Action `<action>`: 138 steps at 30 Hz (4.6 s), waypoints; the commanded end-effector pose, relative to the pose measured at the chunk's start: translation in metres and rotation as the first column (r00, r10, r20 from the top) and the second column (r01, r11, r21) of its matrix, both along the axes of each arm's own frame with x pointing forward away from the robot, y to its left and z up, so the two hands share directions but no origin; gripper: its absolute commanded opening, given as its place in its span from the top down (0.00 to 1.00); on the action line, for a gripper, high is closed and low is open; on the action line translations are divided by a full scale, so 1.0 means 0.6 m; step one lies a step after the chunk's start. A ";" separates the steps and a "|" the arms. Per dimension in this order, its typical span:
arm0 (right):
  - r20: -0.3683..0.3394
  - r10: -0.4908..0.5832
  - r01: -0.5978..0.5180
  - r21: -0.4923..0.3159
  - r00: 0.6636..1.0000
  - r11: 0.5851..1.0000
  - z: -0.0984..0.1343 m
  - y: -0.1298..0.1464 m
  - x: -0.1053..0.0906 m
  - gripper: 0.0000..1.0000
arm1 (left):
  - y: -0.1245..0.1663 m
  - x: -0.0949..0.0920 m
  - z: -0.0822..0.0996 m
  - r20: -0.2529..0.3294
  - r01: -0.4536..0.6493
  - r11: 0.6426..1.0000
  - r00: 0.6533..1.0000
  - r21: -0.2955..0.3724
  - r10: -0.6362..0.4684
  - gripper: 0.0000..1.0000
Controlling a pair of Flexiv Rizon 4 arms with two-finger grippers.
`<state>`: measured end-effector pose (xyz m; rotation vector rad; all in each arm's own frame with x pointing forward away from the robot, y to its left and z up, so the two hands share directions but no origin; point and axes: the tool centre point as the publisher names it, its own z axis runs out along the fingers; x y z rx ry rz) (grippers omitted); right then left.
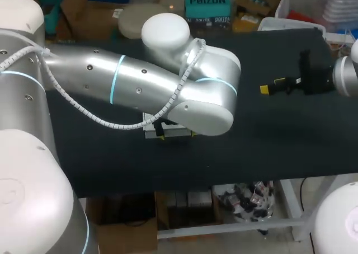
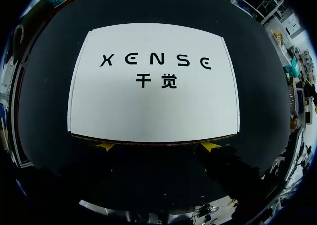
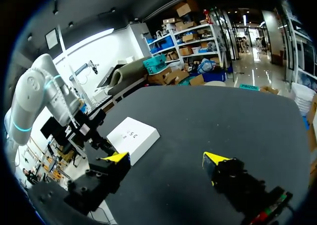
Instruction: Assemble the packaging by folding the flat box into shape, placing the metal phone stand inside, and closing the box properly
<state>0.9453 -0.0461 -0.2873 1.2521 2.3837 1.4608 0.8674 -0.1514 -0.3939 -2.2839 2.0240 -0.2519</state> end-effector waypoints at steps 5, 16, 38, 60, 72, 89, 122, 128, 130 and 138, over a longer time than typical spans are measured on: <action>0.001 0.005 -0.005 0.005 1.000 1.000 -0.001 -0.002 0.001 0.00 | 0.016 0.066 -0.007 -0.017 0.009 1.000 1.000 -0.027 -0.009 0.00; 0.001 0.005 -0.005 0.005 1.000 1.000 -0.001 -0.002 0.001 0.00 | 0.043 0.150 -0.005 -0.027 0.023 0.999 0.999 -0.043 -0.024 0.00; 0.001 0.005 -0.005 0.005 1.000 1.000 -0.001 -0.002 0.001 0.00 | 0.067 0.285 -0.008 -0.053 0.035 0.999 0.998 -0.041 -0.037 0.00; 0.001 0.005 -0.005 0.005 1.000 1.000 -0.001 -0.002 0.001 0.00 | 0.075 0.393 -0.004 -0.083 0.031 0.999 0.996 0.029 -0.028 0.00; 0.001 0.005 -0.005 0.005 1.000 1.000 -0.001 -0.002 0.001 0.00 | 0.079 0.366 0.013 -0.033 0.092 0.996 0.995 -0.002 -0.092 0.00; 0.001 0.005 -0.005 0.005 1.000 1.000 -0.001 -0.002 0.001 0.00 | 0.142 0.238 0.071 0.265 0.224 0.967 0.946 -0.120 -0.186 0.00; 0.001 0.005 -0.005 0.005 1.000 1.000 -0.001 -0.002 0.001 0.00 | 0.186 0.199 0.096 0.655 0.448 0.871 0.723 -0.201 -0.221 0.00; 0.001 0.005 -0.005 0.005 1.000 1.000 -0.001 -0.002 0.001 0.00 | 0.185 0.217 0.114 0.668 0.476 0.846 0.713 -0.238 -0.213 0.00; 0.001 0.005 -0.005 0.005 1.000 1.000 -0.001 -0.002 0.001 0.00 | 0.185 0.217 0.114 0.668 0.476 0.846 0.713 -0.238 -0.213 0.00; 0.001 0.005 -0.005 0.005 1.000 1.000 -0.001 -0.002 0.001 0.00 | 0.185 0.217 0.114 0.668 0.476 0.846 0.713 -0.238 -0.213 0.00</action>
